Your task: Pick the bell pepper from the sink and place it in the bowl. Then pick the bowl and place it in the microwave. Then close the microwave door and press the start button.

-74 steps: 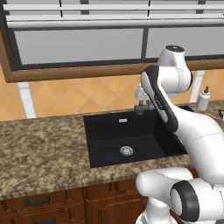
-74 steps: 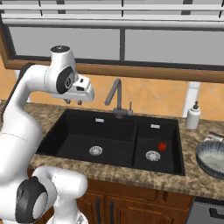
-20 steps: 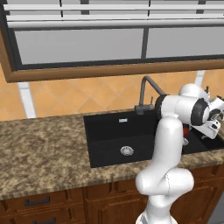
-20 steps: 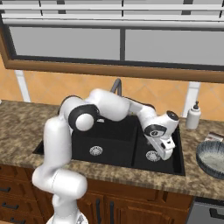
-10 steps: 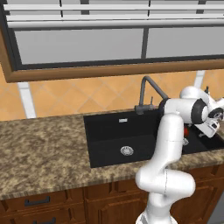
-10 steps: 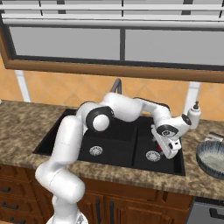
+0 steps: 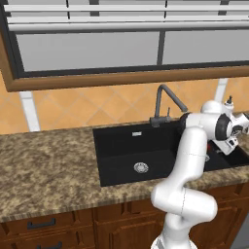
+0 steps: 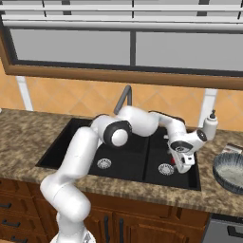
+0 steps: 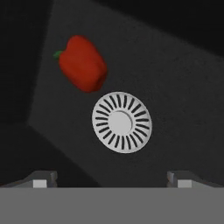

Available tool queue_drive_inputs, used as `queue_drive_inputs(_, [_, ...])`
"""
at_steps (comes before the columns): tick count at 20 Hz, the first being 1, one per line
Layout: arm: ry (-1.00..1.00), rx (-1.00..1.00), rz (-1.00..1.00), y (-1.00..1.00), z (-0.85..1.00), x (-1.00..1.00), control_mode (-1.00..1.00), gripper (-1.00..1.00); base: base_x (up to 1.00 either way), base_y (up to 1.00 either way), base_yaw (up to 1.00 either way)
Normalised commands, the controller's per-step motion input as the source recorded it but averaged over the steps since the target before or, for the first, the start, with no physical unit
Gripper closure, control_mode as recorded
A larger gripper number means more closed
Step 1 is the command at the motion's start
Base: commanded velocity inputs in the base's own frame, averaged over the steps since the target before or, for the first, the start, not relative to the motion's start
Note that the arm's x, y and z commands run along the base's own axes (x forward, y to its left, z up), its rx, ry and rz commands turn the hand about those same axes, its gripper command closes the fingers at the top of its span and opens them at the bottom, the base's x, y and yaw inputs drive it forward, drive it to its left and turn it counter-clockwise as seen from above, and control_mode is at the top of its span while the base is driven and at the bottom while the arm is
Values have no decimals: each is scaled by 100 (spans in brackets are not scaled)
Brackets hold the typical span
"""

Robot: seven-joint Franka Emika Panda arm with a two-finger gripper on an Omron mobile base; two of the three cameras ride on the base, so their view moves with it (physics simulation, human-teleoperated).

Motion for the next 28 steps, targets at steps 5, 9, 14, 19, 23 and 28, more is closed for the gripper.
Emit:
queue_drive_inputs(5, [0, -3, -20, 0, -34, 36, -100, -100, 0, 0, 0])
queue_drive_inputs(9, [0, -4, -16, 0, -39, 40, -100, -100, 0, 0, 0])
queue_drive_inputs(14, [0, -1, -11, -2, -16, 26, -100, -100, 0, 0, 0])
queue_drive_inputs(19, [0, 0, -4, -15, -10, 18, -100, -100, 0, 0, 0])
queue_drive_inputs(23, [0, 0, 0, -14, -29, 25, -100, -100, 0, 0, 0])
queue_drive_inputs(28, [0, 0, 0, -24, -7, 13, -100, -100, 0, 0, 0])
